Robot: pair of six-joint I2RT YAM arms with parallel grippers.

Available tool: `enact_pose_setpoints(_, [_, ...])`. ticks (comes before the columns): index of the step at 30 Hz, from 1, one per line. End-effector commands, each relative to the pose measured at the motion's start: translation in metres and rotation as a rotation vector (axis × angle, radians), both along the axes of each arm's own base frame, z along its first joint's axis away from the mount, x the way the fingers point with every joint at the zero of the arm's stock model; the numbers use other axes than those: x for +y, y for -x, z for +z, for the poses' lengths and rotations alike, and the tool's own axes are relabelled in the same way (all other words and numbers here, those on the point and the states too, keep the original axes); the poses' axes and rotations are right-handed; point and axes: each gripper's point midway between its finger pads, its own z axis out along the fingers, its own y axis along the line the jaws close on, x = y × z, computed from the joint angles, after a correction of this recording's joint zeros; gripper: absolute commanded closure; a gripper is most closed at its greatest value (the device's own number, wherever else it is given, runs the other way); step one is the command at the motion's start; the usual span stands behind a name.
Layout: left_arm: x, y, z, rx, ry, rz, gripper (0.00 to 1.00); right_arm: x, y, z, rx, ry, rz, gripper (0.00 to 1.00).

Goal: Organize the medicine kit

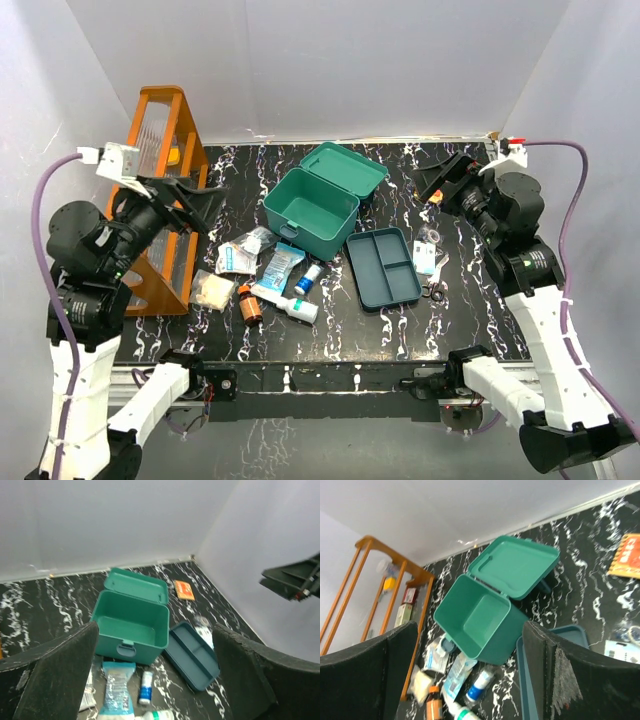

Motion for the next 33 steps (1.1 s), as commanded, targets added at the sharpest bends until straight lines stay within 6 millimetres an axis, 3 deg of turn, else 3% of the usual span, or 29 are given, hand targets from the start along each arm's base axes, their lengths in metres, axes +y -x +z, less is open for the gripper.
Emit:
enact_pose_setpoints(1, [-0.03, 0.012, -0.014, 0.029, -0.007, -0.19, 0.03, 0.027, 0.009, 0.014, -0.062, -0.093, 0.189, 0.13])
enact_pose_setpoints(4, [-0.045, 0.019, -0.028, 0.059, -0.012, -0.285, 0.02, 0.035, 0.014, 0.002, -0.031, -0.118, 0.255, 0.09])
enact_pose_setpoints(8, [-0.059, 0.024, -0.047, 0.108, -0.017, -0.365, 0.02, 0.058, 0.026, -0.012, -0.018, -0.121, 0.44, 0.19])
enact_pose_setpoints(13, [-0.069, 0.021, -0.075, 0.214, -0.009, -0.418, 0.01, 0.074, 0.045, -0.034, 0.023, -0.172, 0.582, 0.22])
enact_pose_setpoints(24, [-0.077, 0.013, -0.126, 0.364, 0.022, -0.434, 0.01, 0.097, 0.074, -0.084, 0.159, -0.125, 0.659, 0.23])
enact_pose_setpoints(33, [-0.071, 0.003, -0.147, 0.409, 0.061, -0.348, 0.01, 0.14, 0.079, -0.107, 0.205, -0.02, 0.659, 0.28])
